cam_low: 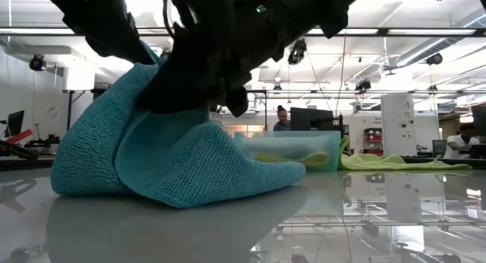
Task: Fold microfiber towels
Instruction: Fold the blue microfiber cloth
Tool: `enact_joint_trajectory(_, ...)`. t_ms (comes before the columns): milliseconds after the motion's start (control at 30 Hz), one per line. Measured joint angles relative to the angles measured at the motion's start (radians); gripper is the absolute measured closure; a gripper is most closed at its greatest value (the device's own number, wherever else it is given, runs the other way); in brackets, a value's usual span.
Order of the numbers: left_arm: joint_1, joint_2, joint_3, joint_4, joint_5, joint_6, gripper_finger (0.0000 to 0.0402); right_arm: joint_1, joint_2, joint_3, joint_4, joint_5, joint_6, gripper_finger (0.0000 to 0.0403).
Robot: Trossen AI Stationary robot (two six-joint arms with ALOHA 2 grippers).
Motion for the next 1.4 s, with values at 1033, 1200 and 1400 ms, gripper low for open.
enact_joint_trajectory(1033,-0.002,-0.142,0.119,-0.007,0.411,0.187,0.0401,0.188,-0.542,-0.018,-0.686,0.025,-0.319,0.0395)
enact_joint_trajectory(1200,-0.008,-0.132,0.089,-0.004,0.416,0.187,0.0401,0.224,-0.543,-0.06,-0.684,0.024,-0.357,0.0395)
enact_joint_trajectory(1400,-0.008,-0.078,0.084,0.013,0.414,0.183,0.0401,0.202,-0.541,-0.112,-0.669,0.026,-0.398,0.0395)
